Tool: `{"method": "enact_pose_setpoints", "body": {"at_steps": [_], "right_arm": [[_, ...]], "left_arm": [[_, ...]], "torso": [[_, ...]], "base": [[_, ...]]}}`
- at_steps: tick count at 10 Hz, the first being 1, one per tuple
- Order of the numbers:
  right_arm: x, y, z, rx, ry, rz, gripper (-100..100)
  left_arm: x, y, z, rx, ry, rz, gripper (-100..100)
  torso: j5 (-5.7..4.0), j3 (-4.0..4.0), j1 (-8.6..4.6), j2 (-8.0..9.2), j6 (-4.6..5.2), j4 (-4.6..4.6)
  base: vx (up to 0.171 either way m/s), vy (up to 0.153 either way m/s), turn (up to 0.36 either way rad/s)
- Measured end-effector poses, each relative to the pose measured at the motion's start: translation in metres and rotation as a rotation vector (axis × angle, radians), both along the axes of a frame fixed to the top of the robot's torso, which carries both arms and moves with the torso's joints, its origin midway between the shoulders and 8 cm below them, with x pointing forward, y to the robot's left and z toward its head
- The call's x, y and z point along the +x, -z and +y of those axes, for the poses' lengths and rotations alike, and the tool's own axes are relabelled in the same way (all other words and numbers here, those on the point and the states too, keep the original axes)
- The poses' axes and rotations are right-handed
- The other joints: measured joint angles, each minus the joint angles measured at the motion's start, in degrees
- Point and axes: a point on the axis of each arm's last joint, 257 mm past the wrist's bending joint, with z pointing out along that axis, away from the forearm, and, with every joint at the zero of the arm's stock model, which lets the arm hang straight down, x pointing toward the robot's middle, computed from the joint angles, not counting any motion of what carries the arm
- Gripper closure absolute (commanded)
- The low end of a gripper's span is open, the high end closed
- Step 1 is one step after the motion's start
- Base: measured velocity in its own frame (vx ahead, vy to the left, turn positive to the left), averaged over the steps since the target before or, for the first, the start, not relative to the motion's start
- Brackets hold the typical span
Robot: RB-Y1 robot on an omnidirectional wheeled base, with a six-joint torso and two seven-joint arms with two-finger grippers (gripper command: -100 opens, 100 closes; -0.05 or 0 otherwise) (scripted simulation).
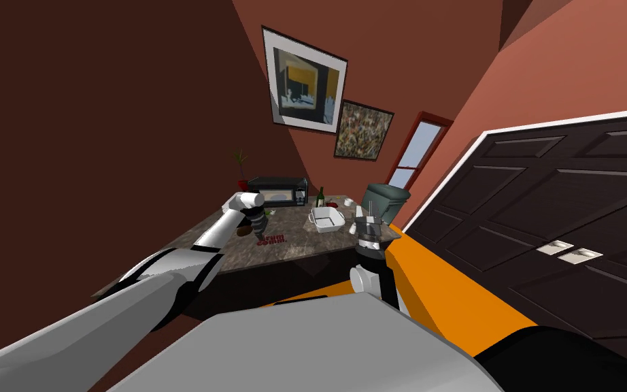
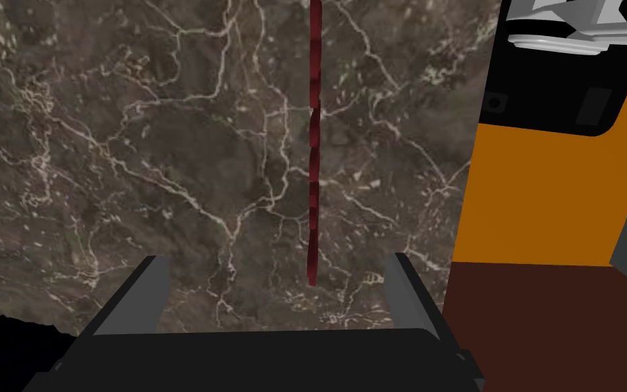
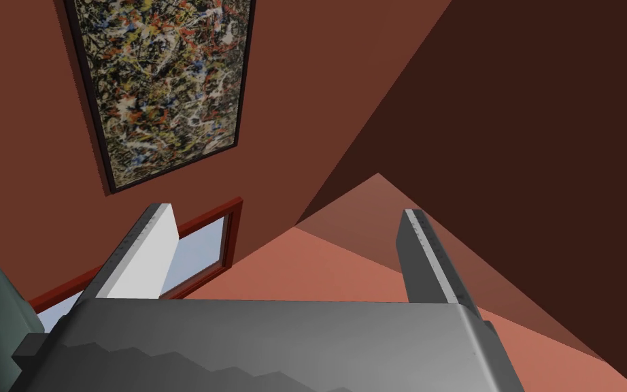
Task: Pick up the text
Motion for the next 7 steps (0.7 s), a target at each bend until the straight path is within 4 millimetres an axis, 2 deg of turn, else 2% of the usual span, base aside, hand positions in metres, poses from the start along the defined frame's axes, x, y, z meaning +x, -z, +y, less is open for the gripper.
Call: {"method": "enact_pose_setpoints", "body": {"at_steps": [3,4,5,7], "right_arm": [[0.000,0.000,0.000,0.000,0.000,0.000,0],[0.000,0.000,0.000,0.000,0.000,0.000,0],[0.000,0.000,0.000,0.000,0.000,0.000,0],[0.000,0.000,0.000,0.000,0.000,0.000,0]], "left_arm": [[-0.016,-0.002,0.009,0.025,-0.005,0.067,-100],[-0.017,-0.002,0.009,0.027,-0.006,0.072,0],[-0.017,-0.002,0.009,0.026,-0.006,0.072,-100],[-0.017,0.012,0.009,0.026,-0.009,0.075,-100]], "torso": [[0.01,0.02,0.06,0.04,-0.01,0.01],[0.02,0.03,0.09,0.06,-0.02,0.01],[0.03,0.04,0.11,0.07,-0.02,0.01],[0.04,0.04,0.13,0.08,-0.02,0.01]], "base": [[0.009,-0.012,-0.018],[0.000,0.000,0.000],[-0.001,0.001,-0.023],[-0.003,0.003,-0.019]]}}
